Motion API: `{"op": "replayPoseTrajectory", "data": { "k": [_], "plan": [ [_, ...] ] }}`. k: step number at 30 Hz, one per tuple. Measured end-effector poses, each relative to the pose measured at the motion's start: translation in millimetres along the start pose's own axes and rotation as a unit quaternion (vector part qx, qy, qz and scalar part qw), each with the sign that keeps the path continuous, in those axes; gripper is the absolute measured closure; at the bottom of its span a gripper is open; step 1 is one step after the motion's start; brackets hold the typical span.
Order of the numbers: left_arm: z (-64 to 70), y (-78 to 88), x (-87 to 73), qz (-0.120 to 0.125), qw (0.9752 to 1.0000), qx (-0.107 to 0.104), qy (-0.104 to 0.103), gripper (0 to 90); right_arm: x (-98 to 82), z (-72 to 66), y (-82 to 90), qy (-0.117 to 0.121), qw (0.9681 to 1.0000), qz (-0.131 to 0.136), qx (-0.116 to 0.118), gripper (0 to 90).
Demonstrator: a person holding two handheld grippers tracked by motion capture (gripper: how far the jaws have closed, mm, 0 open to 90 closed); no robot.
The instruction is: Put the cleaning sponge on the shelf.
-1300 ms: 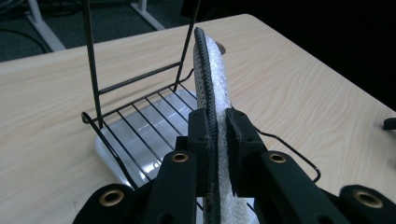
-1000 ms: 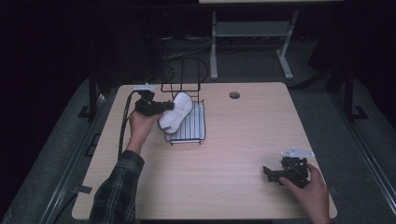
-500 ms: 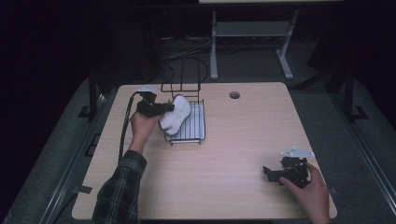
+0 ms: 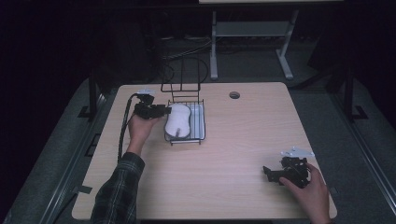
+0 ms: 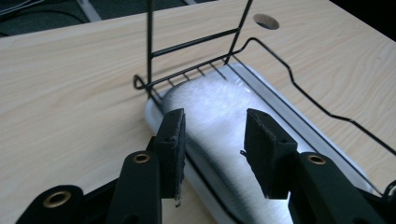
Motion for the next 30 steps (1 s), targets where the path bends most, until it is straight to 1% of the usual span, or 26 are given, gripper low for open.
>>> {"op": "replayPoseTrajectory", "data": {
  "k": [1, 4, 6, 7, 10, 12, 13, 14, 18, 19, 21, 24, 28, 29, 30],
  "plan": [
    [-3.0, 1.4, -4.5, -0.007, 1.0000, 0.000, 0.004, 57.8, 0.0, 0.1, 0.0, 0.000, 1.0000, 0.000, 0.000, 0.2],
    [-5.0, 4.8, -9.8, 0.000, 1.0000, -0.002, 0.005, 58.4, 0.0, 0.0, 0.0, 0.000, 1.0000, 0.000, 0.000, 0.2],
    [-5.2, 6.0, -14.8, -0.004, 1.0000, -0.003, 0.005, 60.2, 0.0, 0.0, 0.0, 0.000, 1.0000, 0.000, 0.000, 0.2],
    [-5.1, 6.5, -16.9, -0.002, 1.0000, -0.001, 0.000, 60.7, 0.0, 0.0, 0.0, 0.000, 1.0000, 0.000, 0.000, 0.2],
    [-2.1, 9.2, -22.8, 0.003, 0.9999, -0.007, -0.009, 64.7, 0.0, 0.0, 0.0, 0.000, 1.0000, 0.000, 0.000, 0.2],
    [2.2, 9.8, -27.0, 0.003, 0.9998, -0.012, -0.013, 65.3, 0.0, 0.0, 0.0, 0.000, 1.0000, 0.000, 0.000, 0.2],
    [6.1, 9.8, -29.0, 0.005, 0.9996, -0.020, -0.017, 66.2, 0.0, 0.1, 0.0, 0.000, 1.0000, 0.000, 0.000, 0.2],
    [6.1, 9.8, -29.0, 0.005, 0.9996, -0.020, -0.017, 66.3, 0.0, 0.1, 0.0, 0.000, 1.0000, 0.000, 0.000, 0.2],
    [21.9, 4.8, -38.6, -0.008, 0.9986, -0.036, -0.038, 66.3, 0.0, 0.1, 0.0, 0.000, 1.0000, 0.000, 0.000, 0.2],
    [25.3, 2.5, -40.8, -0.012, 0.9984, -0.037, -0.040, 66.3, 0.0, 0.0, 0.0, 0.000, 1.0000, 0.000, 0.000, 0.2],
    [29.9, -1.8, -43.8, -0.020, 0.9978, -0.034, -0.054, 66.3, 0.0, 0.0, 0.0, 0.000, 1.0000, 0.000, 0.000, 0.2],
    [36.0, -7.1, -45.5, -0.023, 0.9971, -0.035, -0.063, 66.3, 0.0, 0.0, 0.0, 0.000, 1.0000, 0.000, 0.000, 0.2],
    [38.8, -10.1, -44.9, -0.023, 0.9970, -0.036, -0.065, 66.4, 0.0, 0.0, 0.0, 0.000, 1.0000, 0.000, 0.000, 0.2],
    [40.8, -11.8, -44.8, -0.020, 0.9972, -0.040, -0.060, 66.5, 0.0, 0.0, 0.0, 0.000, 1.0000, 0.000, 0.000, 0.2],
    [40.8, -11.8, -44.8, -0.020, 0.9972, -0.040, -0.060, 66.5, 0.0, 0.0, 0.0, 0.000, 1.0000, 0.000, 0.000, 0.2]
  ]
}}
Point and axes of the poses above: each handheld gripper's, and its own axes: y roughly backward along the jaws, x roughly out of its top, z roughly to its right, the point moved 9 cm from there along -y, roughly forward along the jaws, and after that the axes turned 15 degrees about y, right-handed, at the moved point
